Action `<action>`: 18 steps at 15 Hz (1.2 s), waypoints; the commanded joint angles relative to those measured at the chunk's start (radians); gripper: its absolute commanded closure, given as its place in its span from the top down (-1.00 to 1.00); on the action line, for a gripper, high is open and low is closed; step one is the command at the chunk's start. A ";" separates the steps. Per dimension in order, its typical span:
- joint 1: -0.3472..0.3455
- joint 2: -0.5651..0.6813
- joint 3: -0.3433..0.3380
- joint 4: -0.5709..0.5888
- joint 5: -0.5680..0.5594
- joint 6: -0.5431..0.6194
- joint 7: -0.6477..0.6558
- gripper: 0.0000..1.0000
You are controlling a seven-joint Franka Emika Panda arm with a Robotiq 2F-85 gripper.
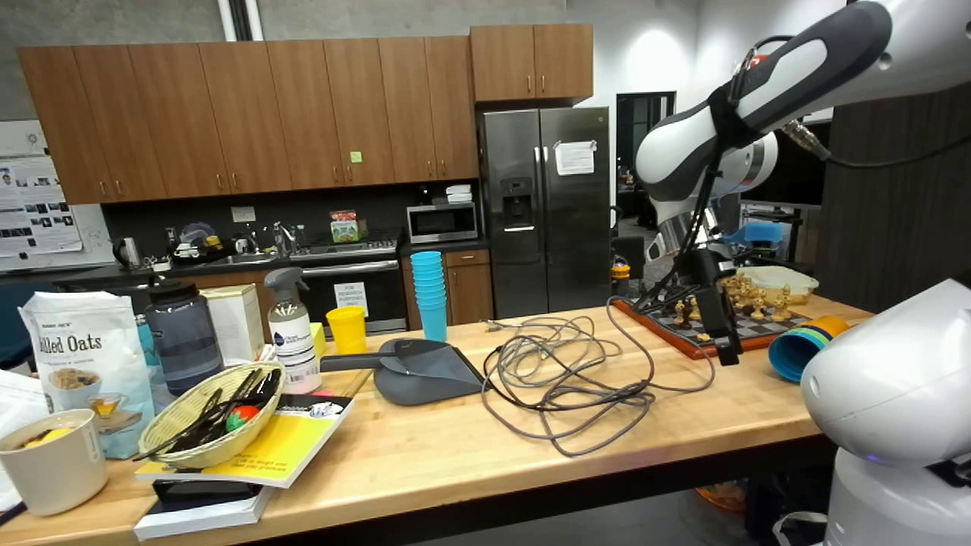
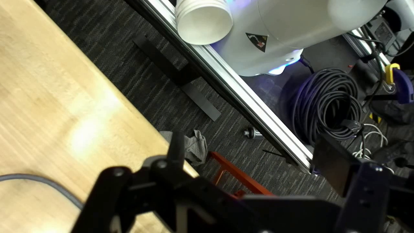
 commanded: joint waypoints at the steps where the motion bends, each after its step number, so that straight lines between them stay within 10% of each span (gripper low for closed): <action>1: -0.002 0.000 0.002 0.001 0.001 -0.002 -0.001 1.00; 18: 0.020 0.031 0.110 -0.027 0.247 0.530 0.364 1.00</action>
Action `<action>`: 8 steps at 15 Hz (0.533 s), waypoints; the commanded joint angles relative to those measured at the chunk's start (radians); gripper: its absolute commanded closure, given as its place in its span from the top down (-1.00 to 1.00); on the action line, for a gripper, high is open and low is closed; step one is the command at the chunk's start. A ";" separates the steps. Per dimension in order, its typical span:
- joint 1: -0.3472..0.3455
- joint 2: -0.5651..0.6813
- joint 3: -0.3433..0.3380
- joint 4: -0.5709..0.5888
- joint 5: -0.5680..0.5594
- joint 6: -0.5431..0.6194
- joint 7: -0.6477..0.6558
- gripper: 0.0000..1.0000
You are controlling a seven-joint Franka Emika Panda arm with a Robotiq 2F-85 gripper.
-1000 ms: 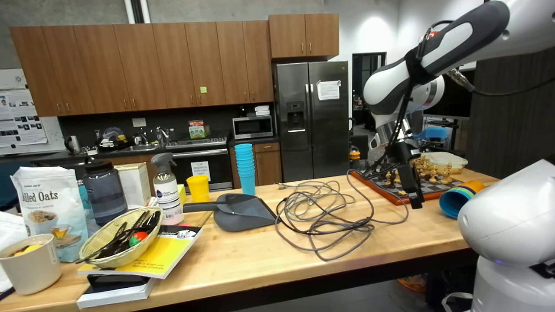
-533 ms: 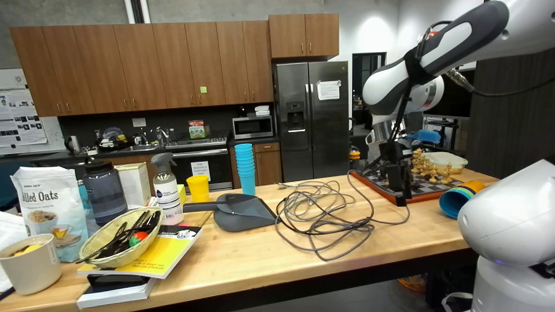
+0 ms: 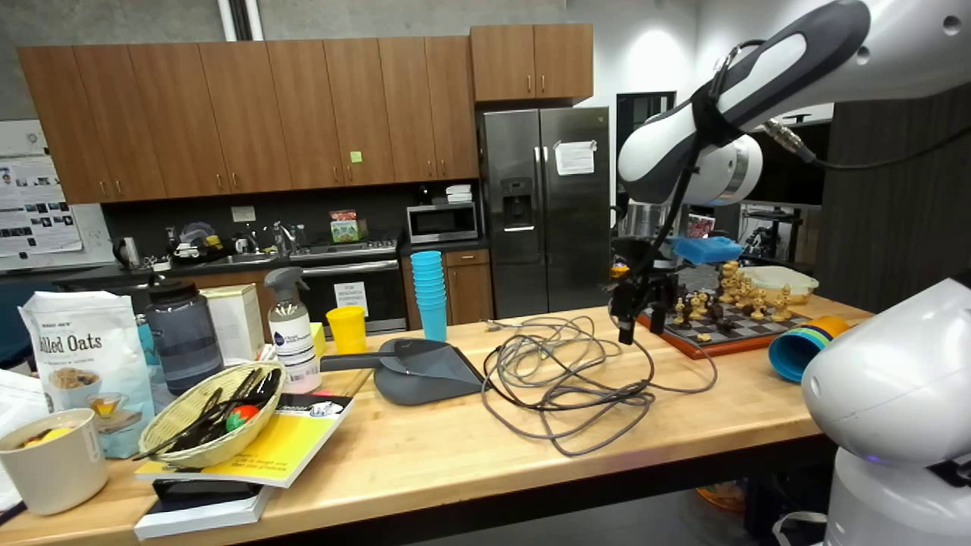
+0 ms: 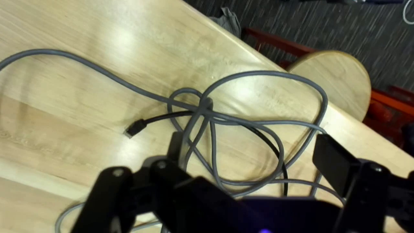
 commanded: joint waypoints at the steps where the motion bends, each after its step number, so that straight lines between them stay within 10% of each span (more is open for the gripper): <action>1: 0.015 0.026 0.029 0.002 0.034 0.078 0.078 1.00; 8: 0.012 0.145 0.037 0.001 0.029 0.181 0.112 1.00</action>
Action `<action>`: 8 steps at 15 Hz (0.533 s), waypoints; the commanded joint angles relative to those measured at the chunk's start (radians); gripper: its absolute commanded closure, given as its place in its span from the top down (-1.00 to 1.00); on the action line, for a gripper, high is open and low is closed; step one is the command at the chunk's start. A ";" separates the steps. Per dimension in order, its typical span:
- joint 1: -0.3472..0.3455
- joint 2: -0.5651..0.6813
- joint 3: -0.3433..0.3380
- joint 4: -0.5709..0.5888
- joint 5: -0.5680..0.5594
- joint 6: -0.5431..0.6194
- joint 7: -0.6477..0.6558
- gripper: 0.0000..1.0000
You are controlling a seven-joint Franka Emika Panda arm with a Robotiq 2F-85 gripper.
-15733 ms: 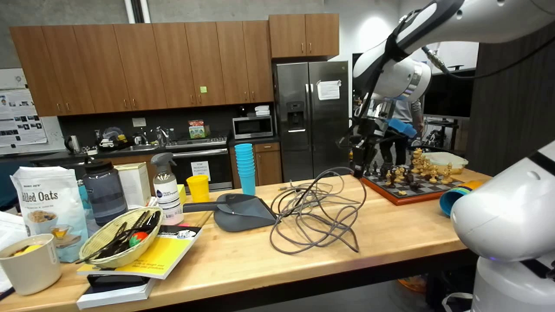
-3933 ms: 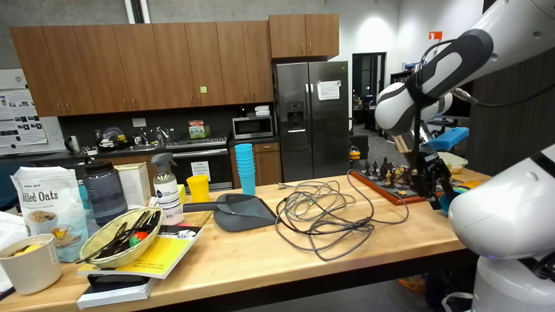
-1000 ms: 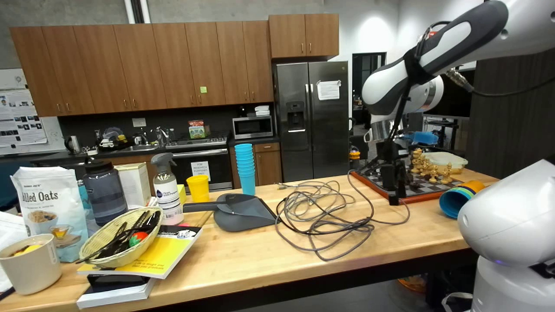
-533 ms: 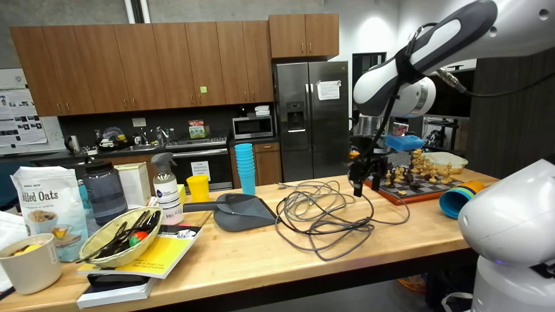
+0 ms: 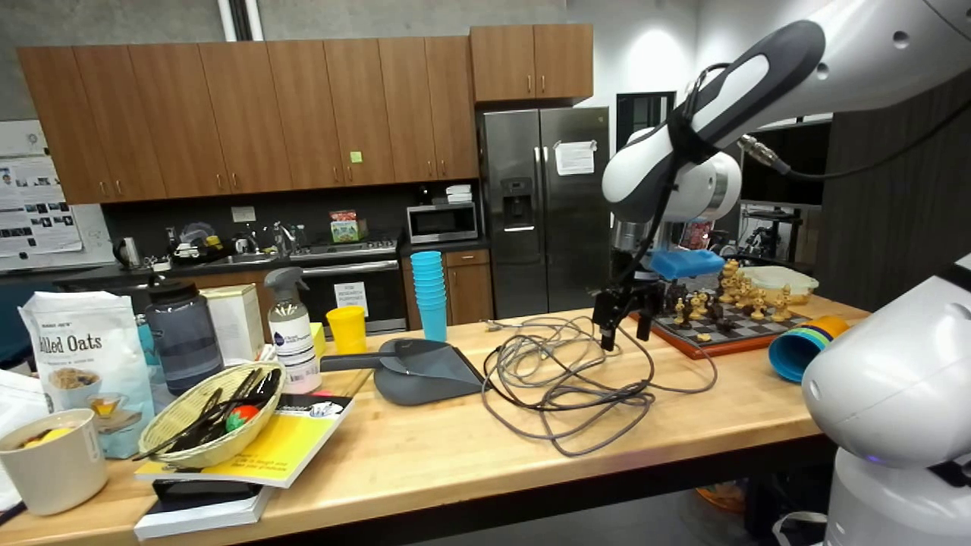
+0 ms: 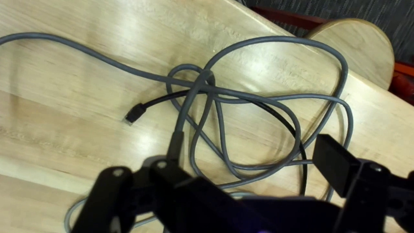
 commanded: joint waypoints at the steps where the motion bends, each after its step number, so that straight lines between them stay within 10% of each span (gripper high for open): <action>1: 0.006 0.074 -0.002 0.001 0.008 0.060 0.014 1.00; 8: 0.001 0.140 -0.002 0.002 0.001 0.117 0.009 1.00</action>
